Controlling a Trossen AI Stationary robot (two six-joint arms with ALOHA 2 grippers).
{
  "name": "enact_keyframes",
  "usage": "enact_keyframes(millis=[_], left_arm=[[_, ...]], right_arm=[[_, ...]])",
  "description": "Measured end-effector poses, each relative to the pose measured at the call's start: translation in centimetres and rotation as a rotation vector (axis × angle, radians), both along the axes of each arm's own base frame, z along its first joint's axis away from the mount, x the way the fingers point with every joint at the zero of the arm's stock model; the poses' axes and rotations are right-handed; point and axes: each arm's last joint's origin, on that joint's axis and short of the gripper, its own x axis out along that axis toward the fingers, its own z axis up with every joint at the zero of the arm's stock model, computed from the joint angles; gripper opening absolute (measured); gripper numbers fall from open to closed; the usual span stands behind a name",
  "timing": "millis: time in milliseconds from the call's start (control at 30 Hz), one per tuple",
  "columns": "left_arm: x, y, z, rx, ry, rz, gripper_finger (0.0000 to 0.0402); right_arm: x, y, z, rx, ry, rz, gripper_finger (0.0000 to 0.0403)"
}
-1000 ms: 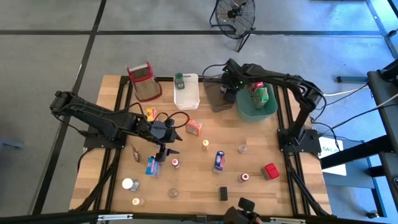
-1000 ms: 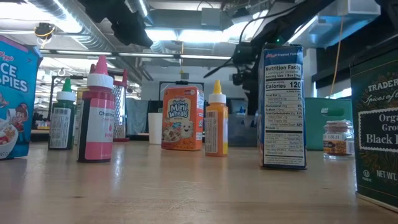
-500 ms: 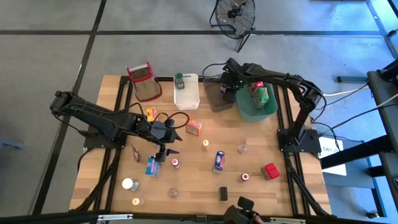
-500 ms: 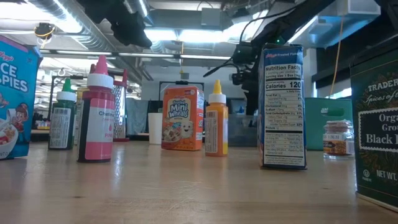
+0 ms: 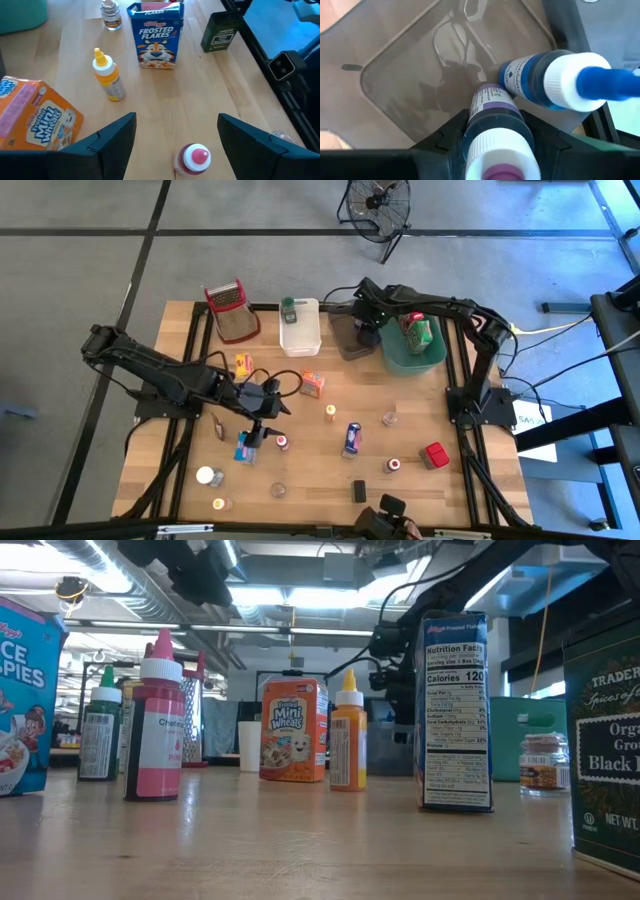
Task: Pick & Place Kitchen Items
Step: Put the purple food coloring bottle into the black bin
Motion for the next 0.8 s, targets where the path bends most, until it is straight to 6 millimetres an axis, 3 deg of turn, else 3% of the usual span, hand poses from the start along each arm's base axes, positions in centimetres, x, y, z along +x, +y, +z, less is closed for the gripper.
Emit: enact_keyframes(millis=[233, 600, 800], left_arm=[[-0.06, -0.01, -0.06, 0.015, 0.005, -0.011, 0.0274], [-0.07, -0.01, -0.08, 0.001, 0.010, 0.001, 0.0274], [-0.09, -0.04, -0.08, -0.004, 0.013, 0.004, 0.0274]], right_arm=[[0.02, -0.14, 0.03, -0.017, -0.001, -0.032, 0.0162], [0.03, -0.16, 0.03, -0.021, -0.001, -0.027, 0.0236], [-0.24, 0.02, 0.73, -0.040, 0.005, 0.021, 0.0249]])
